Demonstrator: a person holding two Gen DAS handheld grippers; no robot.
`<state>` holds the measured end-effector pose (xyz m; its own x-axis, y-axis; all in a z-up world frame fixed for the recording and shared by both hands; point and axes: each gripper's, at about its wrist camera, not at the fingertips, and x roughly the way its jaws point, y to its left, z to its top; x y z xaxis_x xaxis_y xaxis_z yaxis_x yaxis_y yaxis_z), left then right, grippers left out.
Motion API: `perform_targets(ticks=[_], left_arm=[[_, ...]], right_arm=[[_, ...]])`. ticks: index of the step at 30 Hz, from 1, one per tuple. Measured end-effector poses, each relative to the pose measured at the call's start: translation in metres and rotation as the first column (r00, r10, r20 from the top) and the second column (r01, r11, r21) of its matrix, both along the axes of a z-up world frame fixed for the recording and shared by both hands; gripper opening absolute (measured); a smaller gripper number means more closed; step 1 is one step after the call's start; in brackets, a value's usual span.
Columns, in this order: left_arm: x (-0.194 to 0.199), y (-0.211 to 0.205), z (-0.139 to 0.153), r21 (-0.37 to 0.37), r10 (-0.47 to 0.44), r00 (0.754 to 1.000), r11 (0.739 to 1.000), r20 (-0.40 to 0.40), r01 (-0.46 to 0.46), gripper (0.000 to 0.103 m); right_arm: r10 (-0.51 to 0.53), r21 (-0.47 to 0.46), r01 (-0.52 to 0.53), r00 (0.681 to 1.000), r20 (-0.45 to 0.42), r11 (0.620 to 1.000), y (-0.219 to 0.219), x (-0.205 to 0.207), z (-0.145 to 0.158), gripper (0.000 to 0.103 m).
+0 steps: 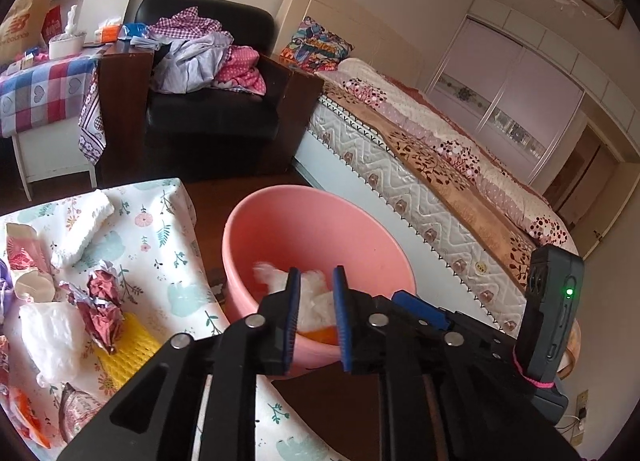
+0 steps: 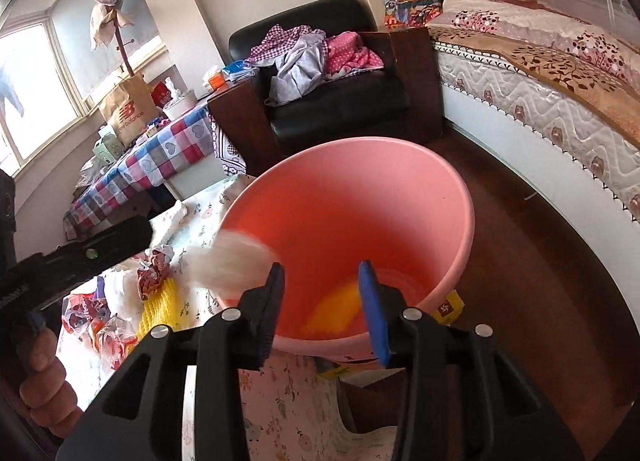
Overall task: Collect trash
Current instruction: 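Carry both items to the pink bucket and open both grippers to drop them, then return both grippers over the table toward the remaining trash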
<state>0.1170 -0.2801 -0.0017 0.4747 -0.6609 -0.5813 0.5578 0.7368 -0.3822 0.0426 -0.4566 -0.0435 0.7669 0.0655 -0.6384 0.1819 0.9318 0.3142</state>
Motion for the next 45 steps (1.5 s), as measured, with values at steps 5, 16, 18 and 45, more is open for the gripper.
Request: perform_targets(ticks=[5, 16, 18, 45], left_arm=[[-0.011, 0.020, 0.021, -0.017, 0.016, 0.998, 1.000, 0.057, -0.015, 0.028], [-0.048, 0.099, 0.069, 0.043, 0.149, 0.956, 0.985, 0.252, -0.165, 0.044], [-0.055, 0.123, 0.071, 0.053, 0.189, 0.945, 0.976, 0.268, -0.211, 0.044], [-0.102, 0.280, -0.011, 0.283, 0.483, 0.841, 0.794, 0.243, -0.538, 0.044]], right_arm=[[0.010, -0.008, -0.010, 1.000, 0.020, 1.000, 0.007, -0.006, 0.008, 0.039], [0.153, -0.047, -0.149, 0.985, 0.083, 0.988, 0.064, -0.016, 0.034, 0.040], [0.198, -0.054, -0.194, 0.977, 0.082, 0.979, 0.081, -0.018, 0.034, 0.040], [0.429, -0.067, -0.429, 0.903, -0.013, 0.901, 0.174, -0.012, 0.014, 0.040]])
